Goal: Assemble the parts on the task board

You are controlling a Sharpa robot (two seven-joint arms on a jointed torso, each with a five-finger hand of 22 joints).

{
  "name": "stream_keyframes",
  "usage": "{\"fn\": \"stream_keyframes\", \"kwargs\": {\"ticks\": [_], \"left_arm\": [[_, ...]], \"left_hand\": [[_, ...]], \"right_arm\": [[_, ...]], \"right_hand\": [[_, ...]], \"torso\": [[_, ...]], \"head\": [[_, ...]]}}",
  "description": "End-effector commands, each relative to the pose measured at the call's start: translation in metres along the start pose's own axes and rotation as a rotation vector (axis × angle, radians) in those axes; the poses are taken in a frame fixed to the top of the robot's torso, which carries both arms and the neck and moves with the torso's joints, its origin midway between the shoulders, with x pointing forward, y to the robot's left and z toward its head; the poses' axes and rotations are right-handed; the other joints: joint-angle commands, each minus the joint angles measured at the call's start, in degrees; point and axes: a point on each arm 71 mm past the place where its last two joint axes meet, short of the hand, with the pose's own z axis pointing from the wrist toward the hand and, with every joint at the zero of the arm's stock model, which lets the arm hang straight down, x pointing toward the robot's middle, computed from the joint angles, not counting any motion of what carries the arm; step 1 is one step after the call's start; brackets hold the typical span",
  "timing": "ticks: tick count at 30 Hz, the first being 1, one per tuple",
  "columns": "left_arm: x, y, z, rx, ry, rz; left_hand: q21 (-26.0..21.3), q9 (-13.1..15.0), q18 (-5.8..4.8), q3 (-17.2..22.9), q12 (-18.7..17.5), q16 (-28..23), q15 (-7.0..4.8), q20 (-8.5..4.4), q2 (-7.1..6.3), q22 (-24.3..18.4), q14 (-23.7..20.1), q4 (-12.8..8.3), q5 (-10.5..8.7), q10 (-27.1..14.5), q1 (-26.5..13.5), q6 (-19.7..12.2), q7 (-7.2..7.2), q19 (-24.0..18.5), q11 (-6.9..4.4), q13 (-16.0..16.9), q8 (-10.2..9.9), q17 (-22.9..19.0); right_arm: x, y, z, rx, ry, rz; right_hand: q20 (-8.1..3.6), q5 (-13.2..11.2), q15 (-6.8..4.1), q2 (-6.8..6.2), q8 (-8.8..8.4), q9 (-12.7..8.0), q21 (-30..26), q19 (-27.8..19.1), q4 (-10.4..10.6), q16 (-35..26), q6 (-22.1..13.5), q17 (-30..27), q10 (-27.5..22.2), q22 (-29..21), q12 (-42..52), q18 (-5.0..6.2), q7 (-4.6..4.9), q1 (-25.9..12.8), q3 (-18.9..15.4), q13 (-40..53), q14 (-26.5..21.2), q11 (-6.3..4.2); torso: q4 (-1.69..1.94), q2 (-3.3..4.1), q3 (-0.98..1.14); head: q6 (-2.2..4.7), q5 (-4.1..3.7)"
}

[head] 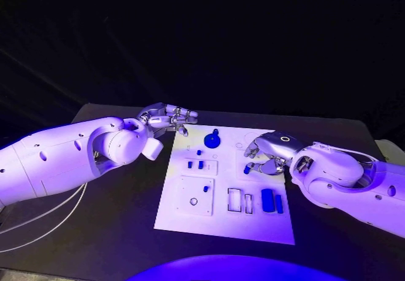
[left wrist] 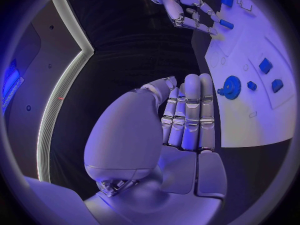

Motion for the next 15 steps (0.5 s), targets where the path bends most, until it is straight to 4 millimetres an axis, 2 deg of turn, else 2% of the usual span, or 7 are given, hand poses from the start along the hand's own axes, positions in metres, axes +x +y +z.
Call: {"fn": "stream_keyframes", "kwargs": {"ticks": [1,5,15], "left_arm": [[0.0015,-0.0009,0.0002,0.002,0.016,0.001],[0.001,-0.0006,0.0001,-0.001,0.012,0.002],[0.0001,-0.0002,-0.0003,-0.006,0.007,0.002]], "left_hand": [[-0.2,0.0,0.78,-0.3,0.3,-0.2,0.03,-0.04,0.46,0.0,-0.3,-0.1,-0.14,-0.4,0.1,-0.3,0.03,-0.5,0.12,-0.1,0.0,-0.1],[-0.3,0.0,0.78,-0.3,0.4,-0.2,0.04,-0.02,0.55,-0.1,-0.3,0.0,-0.14,-0.4,0.0,-0.3,0.03,-0.5,0.12,-0.1,0.1,-0.1],[-0.3,0.0,0.78,-0.3,0.4,-0.2,0.05,0.0,0.65,-0.1,-0.3,0.0,-0.13,-0.4,0.0,-0.3,0.03,-0.5,0.12,0.0,0.1,-0.1]], "right_arm": [[0.009,0.0006,0.0005,-0.009,0.056,-0.007],[0.0129,0.0016,0.0016,-0.013,0.067,-0.003],[0.0171,0.0043,0.0013,-0.019,0.089,0.006]], "right_hand": [[-0.08,-0.2,0.43,-0.2,0.14,-0.1,-0.3,-0.1,0.0,0.1,-0.1,0.1,0.4,3.0,0.5,0.31,-0.34,0.3,-0.4,0.1,2.3,-0.28],[-0.15,-0.2,0.32,0.06,0.15,-0.2,-0.1,0.0,0.1,0.2,-0.1,0.2,0.9,3.1,0.9,0.27,-0.41,0.5,-0.5,0.2,2.3,-0.42],[-0.44,0.0,-0.05,0.64,0.5,-0.1,0.7,0.6,0.4,0.5,0.8,0.7,2.1,3.6,1.8,0.09,-0.19,1.0,-0.6,0.5,2.4,-0.9]], "torso": [[0.03,-0.01,0.02],[0.07,0.0,0.08],[-0.06,-0.04,0.05]], "head": [[-0.18,0.1],[-0.28,0.25],[-0.51,0.35]]}}
